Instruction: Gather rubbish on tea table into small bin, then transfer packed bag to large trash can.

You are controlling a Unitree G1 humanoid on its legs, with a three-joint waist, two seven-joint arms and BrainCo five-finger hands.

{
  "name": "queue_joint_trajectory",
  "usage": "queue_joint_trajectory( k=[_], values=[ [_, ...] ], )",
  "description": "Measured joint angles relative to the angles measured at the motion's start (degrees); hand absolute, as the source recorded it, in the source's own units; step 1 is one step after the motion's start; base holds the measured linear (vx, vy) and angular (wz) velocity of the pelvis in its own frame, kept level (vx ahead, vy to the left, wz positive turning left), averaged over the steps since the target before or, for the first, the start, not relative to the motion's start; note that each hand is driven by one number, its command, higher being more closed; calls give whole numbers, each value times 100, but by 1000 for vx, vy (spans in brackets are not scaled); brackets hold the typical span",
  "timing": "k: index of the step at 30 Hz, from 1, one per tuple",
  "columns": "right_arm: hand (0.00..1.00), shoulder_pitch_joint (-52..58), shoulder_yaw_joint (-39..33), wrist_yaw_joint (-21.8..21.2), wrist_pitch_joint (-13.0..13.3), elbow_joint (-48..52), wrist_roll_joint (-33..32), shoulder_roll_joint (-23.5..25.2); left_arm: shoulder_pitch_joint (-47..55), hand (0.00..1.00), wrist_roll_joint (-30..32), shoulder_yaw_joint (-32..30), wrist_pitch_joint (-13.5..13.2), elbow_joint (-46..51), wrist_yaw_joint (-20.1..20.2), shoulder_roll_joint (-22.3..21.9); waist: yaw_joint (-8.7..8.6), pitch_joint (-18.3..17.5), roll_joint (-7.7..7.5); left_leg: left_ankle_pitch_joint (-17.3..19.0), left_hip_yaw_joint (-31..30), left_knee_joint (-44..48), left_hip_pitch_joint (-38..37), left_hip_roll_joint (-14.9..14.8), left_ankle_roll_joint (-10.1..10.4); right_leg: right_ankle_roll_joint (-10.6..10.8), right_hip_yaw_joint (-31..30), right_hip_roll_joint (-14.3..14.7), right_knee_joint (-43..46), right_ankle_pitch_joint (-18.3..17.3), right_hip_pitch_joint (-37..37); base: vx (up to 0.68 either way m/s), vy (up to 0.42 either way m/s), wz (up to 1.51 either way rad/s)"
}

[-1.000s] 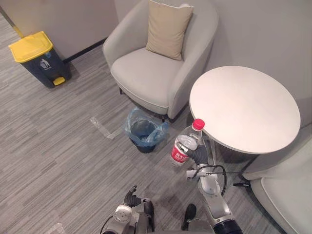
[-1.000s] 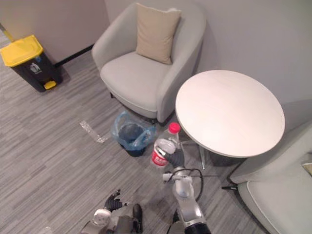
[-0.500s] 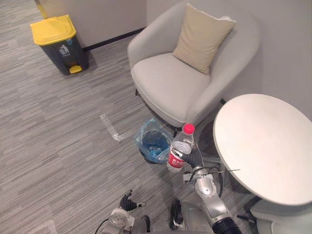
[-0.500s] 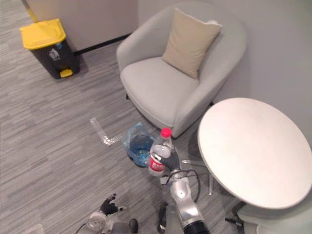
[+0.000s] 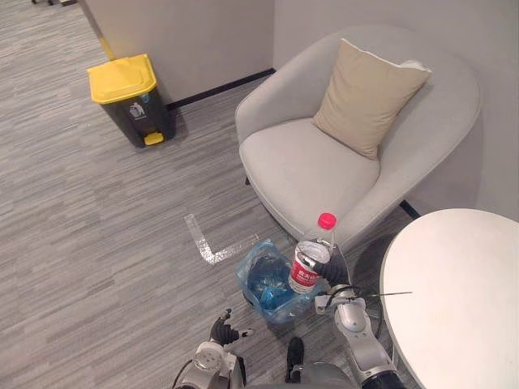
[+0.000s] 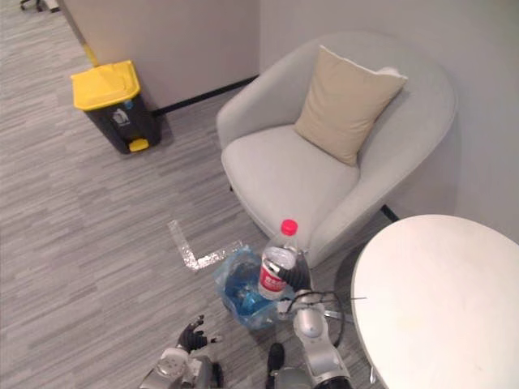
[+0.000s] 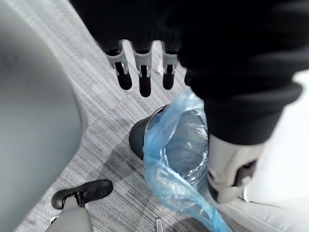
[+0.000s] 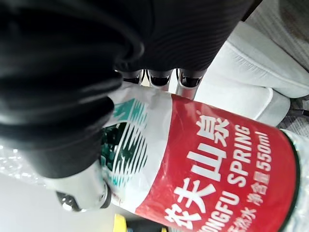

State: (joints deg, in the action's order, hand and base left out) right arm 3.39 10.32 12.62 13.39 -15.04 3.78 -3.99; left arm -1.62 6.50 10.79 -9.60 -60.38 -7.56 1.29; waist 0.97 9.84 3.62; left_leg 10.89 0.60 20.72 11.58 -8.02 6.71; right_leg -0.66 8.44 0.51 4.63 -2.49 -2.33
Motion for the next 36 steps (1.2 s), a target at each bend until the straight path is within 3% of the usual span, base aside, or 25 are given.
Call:
queue_joint_trajectory(
  k=[1, 2, 9, 11, 14, 19, 25, 33, 34, 36],
  values=[
    [100, 28, 4, -1, -7, -18, 3, 26, 4, 0, 1, 45, -2, -2, -7, 33, -15, -22, -84, 9, 63, -92, -138, 110, -16, 106, -123, -109, 8, -21, 15, 158, 429, -52],
    [100, 11, 32, -29, -7, -20, 37, 63, 5, 0, 13, 64, 7, 4, -4, 183, -2, -48, -172, 38, 363, -262, -210, 389, -257, 367, -343, -437, 3, -17, -85, 146, 381, -40],
    [100, -489, 241, -18, -52, -965, 257, 109, 2, 0, 10, 156, 32, 10, -36, 411, 114, -47, -204, 73, 492, -254, -173, 485, -341, 413, -553, -481, -4, 0, -243, 61, 83, -18],
    [100, -968, 347, 10, -68, -1322, 308, -55, -143, 0, -54, 156, 11, 24, -125, 408, 126, 187, -161, 76, 512, -92, 86, 449, -351, 409, -636, -457, 234, 2, -576, -89, -8, -27],
    [100, -1969, 422, 182, -118, -1769, 307, -346, -627, 0, -284, 83, -8, 83, -199, 414, 135, 855, -62, 80, 501, 415, 906, 379, -411, 406, -714, -420, 913, -2, -1511, -177, 14, -10],
    [100, -2748, 324, 372, -225, -1980, 304, -633, -1089, 0, -582, -281, -19, 327, -369, 417, 257, 1372, -48, 49, 443, 903, 1829, 381, -468, 444, -715, -483, 1655, -122, -2498, -208, 5, 6],
    [100, -3734, 64, 669, -253, -1895, 283, -736, -1770, 0, -901, -1044, -112, 841, -644, 162, 300, 1480, -41, -111, 275, 1310, 3344, 407, -487, 407, -555, -599, 2209, -99, -3968, -179, -17, 16],
    [100, -4819, -117, 949, -300, -1779, 278, -736, -2502, 0, -1108, -1611, -176, 1492, -816, -288, 418, 1604, -40, -397, 34, 1575, 4685, 402, -451, 294, -306, -647, 2656, -44, -5252, -41, -19, 10],
    [0, -4881, -118, 972, -302, -1809, 281, -735, -2515, 0, -1113, -1612, -190, 1518, -820, -289, 422, 1604, -40, -405, 19, 1578, 4740, 402, -442, 289, -291, -650, 2669, -47, -5299, 23, -9, 10],
    [0, -5133, -174, 1015, -373, -2181, 284, -742, -2558, 0, -1120, -1619, -194, 1519, -832, -333, 527, 1615, -42, -434, -24, 1560, 4854, 404, -408, 239, -248, -653, 2730, -84, -5427, 36, -7, 8]
  ],
)
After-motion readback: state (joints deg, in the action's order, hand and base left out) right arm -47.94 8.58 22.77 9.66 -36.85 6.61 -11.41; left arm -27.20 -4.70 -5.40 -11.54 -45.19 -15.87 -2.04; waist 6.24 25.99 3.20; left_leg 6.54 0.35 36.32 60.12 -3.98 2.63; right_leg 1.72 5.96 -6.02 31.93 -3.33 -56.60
